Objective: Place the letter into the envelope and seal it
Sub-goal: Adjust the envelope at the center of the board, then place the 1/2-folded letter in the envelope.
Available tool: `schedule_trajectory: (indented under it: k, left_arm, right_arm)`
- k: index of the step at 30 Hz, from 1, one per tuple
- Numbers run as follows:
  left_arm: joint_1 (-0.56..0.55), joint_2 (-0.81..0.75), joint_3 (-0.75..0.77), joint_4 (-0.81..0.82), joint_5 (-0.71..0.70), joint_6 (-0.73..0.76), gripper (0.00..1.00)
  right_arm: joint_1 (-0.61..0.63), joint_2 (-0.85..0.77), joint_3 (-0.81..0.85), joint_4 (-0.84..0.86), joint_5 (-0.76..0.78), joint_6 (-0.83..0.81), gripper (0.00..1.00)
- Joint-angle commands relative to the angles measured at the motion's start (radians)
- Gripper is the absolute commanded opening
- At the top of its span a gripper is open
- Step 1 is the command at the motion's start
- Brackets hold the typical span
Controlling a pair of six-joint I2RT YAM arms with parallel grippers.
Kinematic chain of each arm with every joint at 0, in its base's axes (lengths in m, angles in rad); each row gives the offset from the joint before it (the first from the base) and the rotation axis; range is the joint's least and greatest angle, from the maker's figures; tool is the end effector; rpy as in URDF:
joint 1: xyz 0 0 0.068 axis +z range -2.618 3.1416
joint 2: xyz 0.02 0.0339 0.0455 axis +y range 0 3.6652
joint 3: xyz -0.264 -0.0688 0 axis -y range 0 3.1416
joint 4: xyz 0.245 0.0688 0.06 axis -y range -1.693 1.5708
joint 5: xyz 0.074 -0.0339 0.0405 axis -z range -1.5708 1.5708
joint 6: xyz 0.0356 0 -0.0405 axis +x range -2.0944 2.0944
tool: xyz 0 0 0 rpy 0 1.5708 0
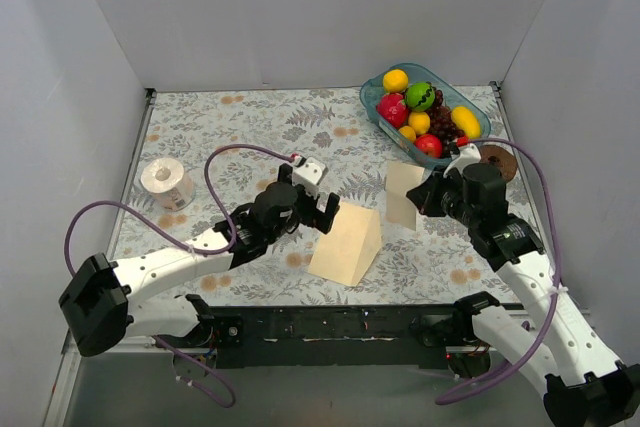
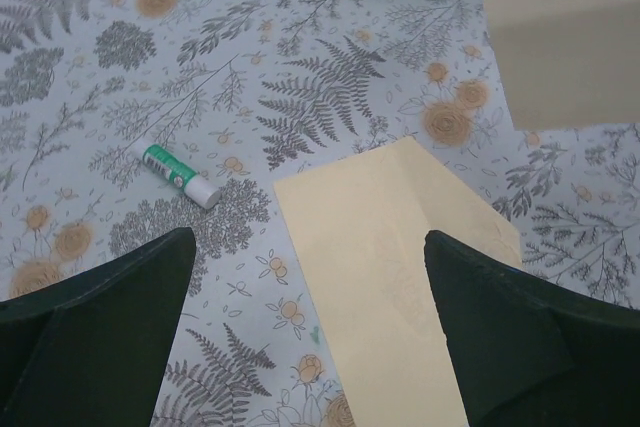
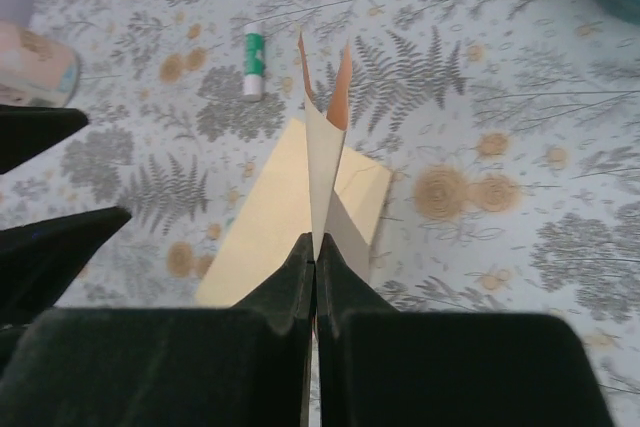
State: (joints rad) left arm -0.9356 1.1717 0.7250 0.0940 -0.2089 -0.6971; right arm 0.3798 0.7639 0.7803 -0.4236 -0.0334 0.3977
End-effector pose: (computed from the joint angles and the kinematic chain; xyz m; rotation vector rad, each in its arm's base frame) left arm 0.1640 -0.2101 0.2674 0.0934 2.0183 -0.8795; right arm 0.1611 0.0656 0.3167 -0.0041 2.0176 0.5341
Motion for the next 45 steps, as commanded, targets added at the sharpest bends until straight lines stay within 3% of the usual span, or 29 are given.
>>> schedule_trajectory:
  k: [1, 7, 13, 20, 33, 45]
  left_arm:
    - [0.026, 0.048, -0.015, -0.063, -0.138, -0.25, 0.98]
    - [0.078, 0.155, 0.053, -0.169, 0.06, -0.447, 0.98]
    - [0.101, 0.167, 0.008, -0.07, 0.254, -0.47, 0.98]
    - [0.127, 0.233, -0.032, -0.04, 0.351, -0.513, 0.94]
    - [0.127, 0.267, -0.102, -0.013, 0.351, -0.559, 0.9]
    - [0.127, 0.299, -0.145, 0.047, 0.421, -0.587, 0.85]
  right_arm:
    - [-0.002, -0.006, -0.087, 0.126, -0.239, 0.242, 0.01]
    - [0.001, -0.043, -0.306, 0.236, -0.336, 0.421, 0.01]
    - [0.014, -0.067, -0.38, 0.286, -0.391, 0.501, 0.01]
    - [0.025, -0.069, -0.449, 0.261, -0.404, 0.543, 0.01]
    - [0.025, -0.026, -0.52, 0.158, -0.292, 0.576, 0.01]
    - [0.025, 0.02, -0.532, 0.206, -0.226, 0.609, 0.01]
